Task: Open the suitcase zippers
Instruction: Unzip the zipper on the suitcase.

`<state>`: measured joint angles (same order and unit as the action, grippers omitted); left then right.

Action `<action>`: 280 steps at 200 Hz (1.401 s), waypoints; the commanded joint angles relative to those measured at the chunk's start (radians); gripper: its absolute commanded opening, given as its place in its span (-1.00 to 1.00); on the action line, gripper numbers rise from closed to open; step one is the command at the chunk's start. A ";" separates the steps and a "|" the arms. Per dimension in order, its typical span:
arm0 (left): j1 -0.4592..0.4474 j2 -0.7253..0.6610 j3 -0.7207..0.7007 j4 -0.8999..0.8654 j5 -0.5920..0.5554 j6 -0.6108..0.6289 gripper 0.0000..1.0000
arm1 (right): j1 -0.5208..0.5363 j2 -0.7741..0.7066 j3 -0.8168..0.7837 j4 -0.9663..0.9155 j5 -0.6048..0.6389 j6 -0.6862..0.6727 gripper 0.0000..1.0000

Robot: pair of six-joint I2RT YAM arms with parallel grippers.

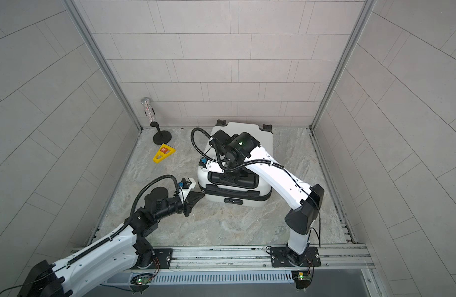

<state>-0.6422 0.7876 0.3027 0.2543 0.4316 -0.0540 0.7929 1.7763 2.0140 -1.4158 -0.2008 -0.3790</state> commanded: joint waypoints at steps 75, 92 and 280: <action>-0.200 0.082 0.070 0.212 0.022 -0.026 -1.00 | -0.024 0.143 0.198 0.465 0.193 0.558 -1.00; -0.237 0.104 0.070 0.248 -0.004 -0.030 -1.00 | -0.035 0.164 0.205 0.500 0.199 0.618 -1.00; -0.461 0.223 0.161 0.261 -0.366 0.026 -0.15 | -0.029 0.132 0.139 0.570 0.118 0.656 -1.00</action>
<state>-1.1030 1.1122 0.4492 0.6098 0.1341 -0.0467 0.7715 2.0232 2.1544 -0.9722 -0.1131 0.2756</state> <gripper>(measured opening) 0.369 0.283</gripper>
